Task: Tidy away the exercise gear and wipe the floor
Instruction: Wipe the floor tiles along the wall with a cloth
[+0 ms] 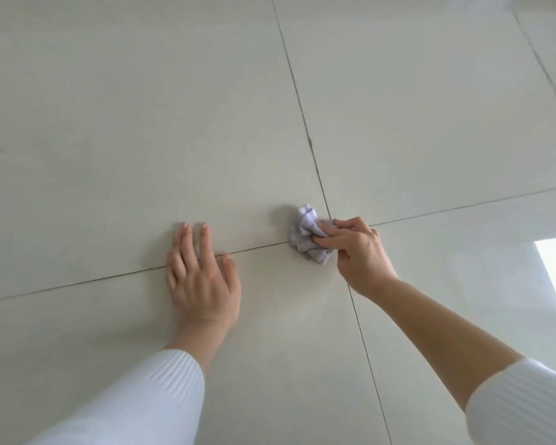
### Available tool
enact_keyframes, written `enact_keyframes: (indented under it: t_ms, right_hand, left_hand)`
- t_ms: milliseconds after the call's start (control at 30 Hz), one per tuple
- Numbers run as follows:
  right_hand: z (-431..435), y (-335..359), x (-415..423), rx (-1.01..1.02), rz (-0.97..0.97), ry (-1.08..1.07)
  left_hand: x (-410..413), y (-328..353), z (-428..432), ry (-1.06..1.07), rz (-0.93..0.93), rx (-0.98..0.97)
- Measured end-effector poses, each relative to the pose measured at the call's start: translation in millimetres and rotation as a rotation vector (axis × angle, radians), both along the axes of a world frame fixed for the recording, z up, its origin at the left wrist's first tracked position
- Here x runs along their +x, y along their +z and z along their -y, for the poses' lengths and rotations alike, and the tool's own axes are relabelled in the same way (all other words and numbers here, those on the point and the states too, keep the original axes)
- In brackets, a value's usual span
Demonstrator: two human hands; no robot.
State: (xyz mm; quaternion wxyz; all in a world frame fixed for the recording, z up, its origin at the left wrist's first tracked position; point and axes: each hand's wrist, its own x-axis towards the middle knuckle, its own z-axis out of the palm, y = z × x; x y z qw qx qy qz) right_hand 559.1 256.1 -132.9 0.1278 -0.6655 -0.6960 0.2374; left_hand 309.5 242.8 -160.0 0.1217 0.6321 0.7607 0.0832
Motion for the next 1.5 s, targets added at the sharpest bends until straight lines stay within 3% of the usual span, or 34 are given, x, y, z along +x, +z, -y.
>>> enact_keyframes:
  t_ms: [267,367,500,700,867,1000,1067,1133,1233,1400,1500]
  right_hand:
    - [153,13,-29,-0.068,0.042,0.047]
    - [180,23,-23,-0.059,0.077,0.323]
    - [152,31,4,-0.020,0.175,0.706]
    - [32,9,4,0.082,0.212,0.267]
    - [-66,1,-31,0.110,0.228,0.156]
    - [-97,0,-66,0.098,0.041,-0.044]
    - [-93,-3,-73,0.081,-0.097,-0.087]
    - [-75,-4,-64,0.067,-0.145,0.010]
    - [-29,-3,-34,0.090,-0.123,0.165]
    - [78,-6,-16,0.177,-0.094,0.177]
    - [142,-6,-25,0.225,-0.119,0.310]
  left_hand:
    - [0,-1,1,-0.008,0.067,0.005]
    - [0,0,1,-0.005,0.066,-0.004]
    - [0,0,1,0.012,0.051,-0.023]
    - [-4,2,1,-0.028,0.073,-0.012]
    - [-22,3,2,-0.207,0.085,-0.124]
    - [-64,2,14,-0.419,0.053,-0.134]
    - [-80,1,32,-0.434,0.027,-0.113]
    - [-84,-1,46,-0.398,0.016,-0.088]
    - [-72,-4,53,-0.306,0.033,-0.042]
    - [-63,-2,67,-0.238,0.044,-0.064]
    - [-62,1,83,-0.229,0.043,-0.086]
